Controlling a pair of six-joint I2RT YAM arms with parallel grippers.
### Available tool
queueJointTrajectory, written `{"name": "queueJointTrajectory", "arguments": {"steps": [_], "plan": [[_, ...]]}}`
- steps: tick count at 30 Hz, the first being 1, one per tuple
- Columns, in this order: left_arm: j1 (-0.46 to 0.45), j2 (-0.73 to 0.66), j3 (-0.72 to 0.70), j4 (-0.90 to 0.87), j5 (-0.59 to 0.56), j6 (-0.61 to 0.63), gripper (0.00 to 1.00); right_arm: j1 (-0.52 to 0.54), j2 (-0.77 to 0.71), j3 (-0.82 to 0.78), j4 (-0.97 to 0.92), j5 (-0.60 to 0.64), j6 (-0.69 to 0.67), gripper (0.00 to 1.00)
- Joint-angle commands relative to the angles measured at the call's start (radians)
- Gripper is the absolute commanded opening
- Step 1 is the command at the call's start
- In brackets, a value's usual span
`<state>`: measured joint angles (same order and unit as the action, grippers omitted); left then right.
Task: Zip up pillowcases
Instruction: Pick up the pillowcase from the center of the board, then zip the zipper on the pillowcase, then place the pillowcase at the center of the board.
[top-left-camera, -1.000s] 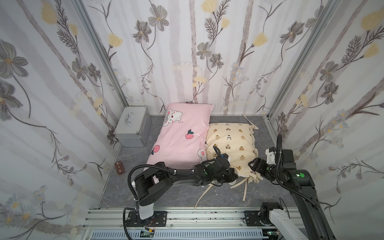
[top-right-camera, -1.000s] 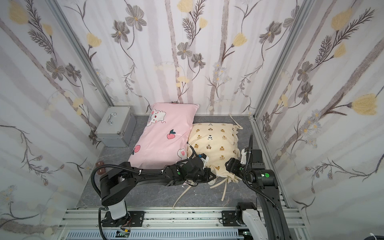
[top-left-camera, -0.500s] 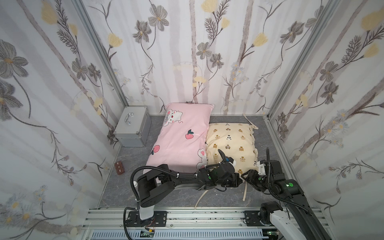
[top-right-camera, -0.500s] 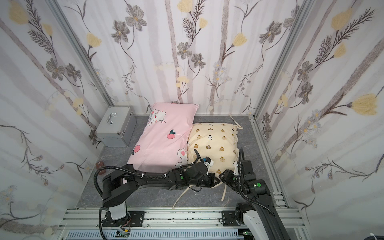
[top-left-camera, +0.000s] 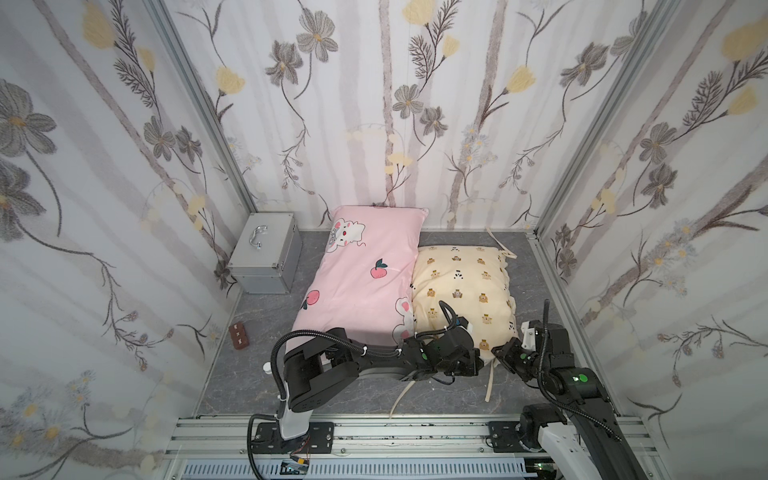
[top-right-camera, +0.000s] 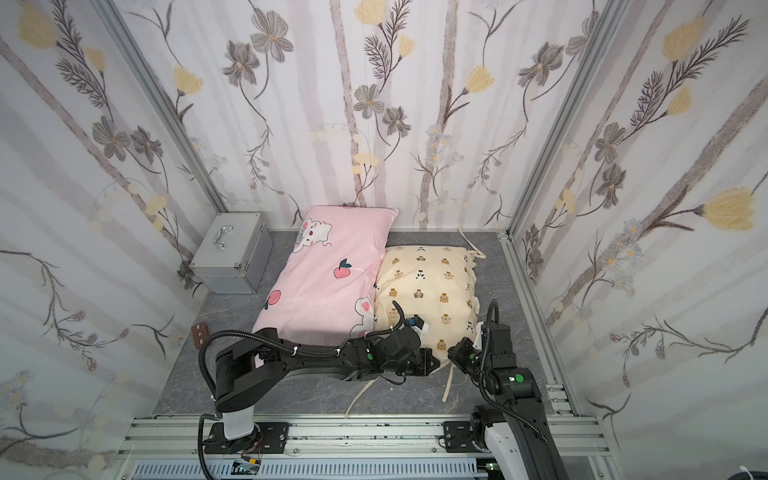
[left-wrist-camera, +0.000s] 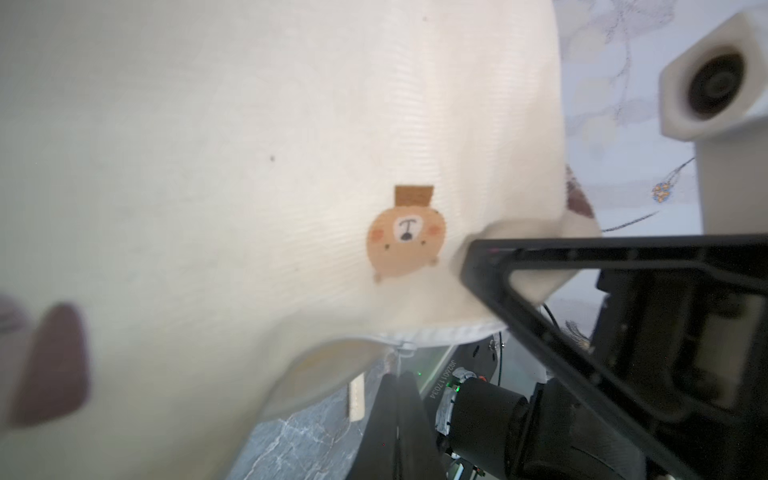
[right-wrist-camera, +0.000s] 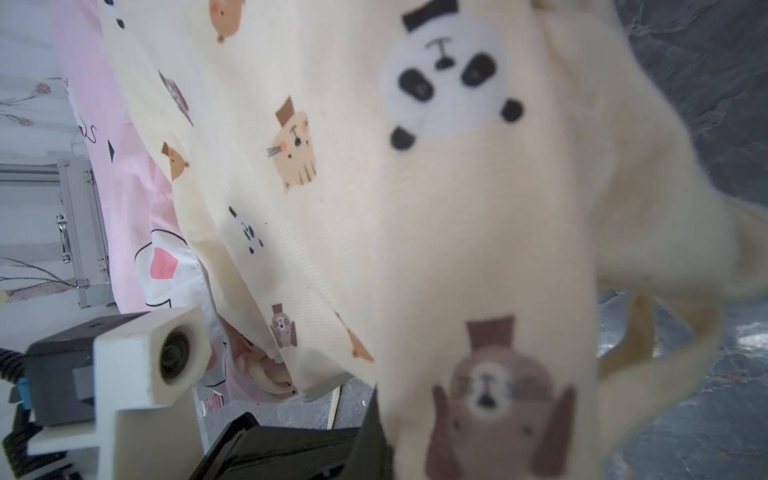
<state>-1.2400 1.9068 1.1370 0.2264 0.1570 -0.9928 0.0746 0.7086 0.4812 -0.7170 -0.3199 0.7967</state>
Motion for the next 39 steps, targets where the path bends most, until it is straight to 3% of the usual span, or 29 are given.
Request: {"name": "queueJointTrajectory", "arguments": {"steps": [1, 9, 19, 27, 28, 29, 30, 31, 33, 36, 39], "plan": [[0.003, 0.0, 0.004, -0.08, -0.05, 0.047, 0.0, -0.067, -0.009, 0.025, -0.027, 0.035, -0.078, 0.0], [0.011, -0.108, -0.083, -0.215, -0.138, 0.081, 0.0, -0.205, 0.036, 0.061, 0.074, 0.041, -0.115, 0.0], [0.09, -0.259, -0.286, -0.315, -0.21, 0.051, 0.0, -0.412, 0.123, 0.156, 0.122, -0.003, -0.223, 0.0], [0.182, -0.311, -0.27, -0.441, -0.252, 0.141, 0.0, -0.467, 0.221, 0.219, 0.164, 0.024, -0.298, 0.0], [0.181, -0.321, -0.233, -0.475, -0.263, 0.169, 0.0, -0.452, 0.231, 0.244, 0.143, 0.061, -0.325, 0.12], [0.178, -0.333, -0.197, -0.512, -0.276, 0.196, 0.03, -0.425, 0.234, 0.256, 0.122, 0.11, -0.345, 0.46], [0.174, -0.353, -0.153, -0.565, -0.302, 0.234, 0.22, -0.377, 0.232, 0.307, 0.107, 0.179, -0.367, 0.85], [0.174, -0.382, -0.114, -0.619, -0.332, 0.271, 0.42, -0.319, 0.228, 0.329, 0.103, 0.248, -0.385, 1.0], [0.185, -0.44, -0.051, -0.719, -0.397, 0.344, 0.65, -0.215, 0.225, 0.356, 0.13, 0.33, -0.421, 1.0], [0.249, -0.54, -0.002, -0.843, -0.519, 0.468, 0.89, -0.131, 0.242, 0.339, 0.269, 0.349, -0.485, 1.0], [0.359, -0.64, -0.011, -0.91, -0.658, 0.581, 0.95, -0.091, 0.26, 0.247, 0.499, 0.374, -0.531, 1.0]]}}
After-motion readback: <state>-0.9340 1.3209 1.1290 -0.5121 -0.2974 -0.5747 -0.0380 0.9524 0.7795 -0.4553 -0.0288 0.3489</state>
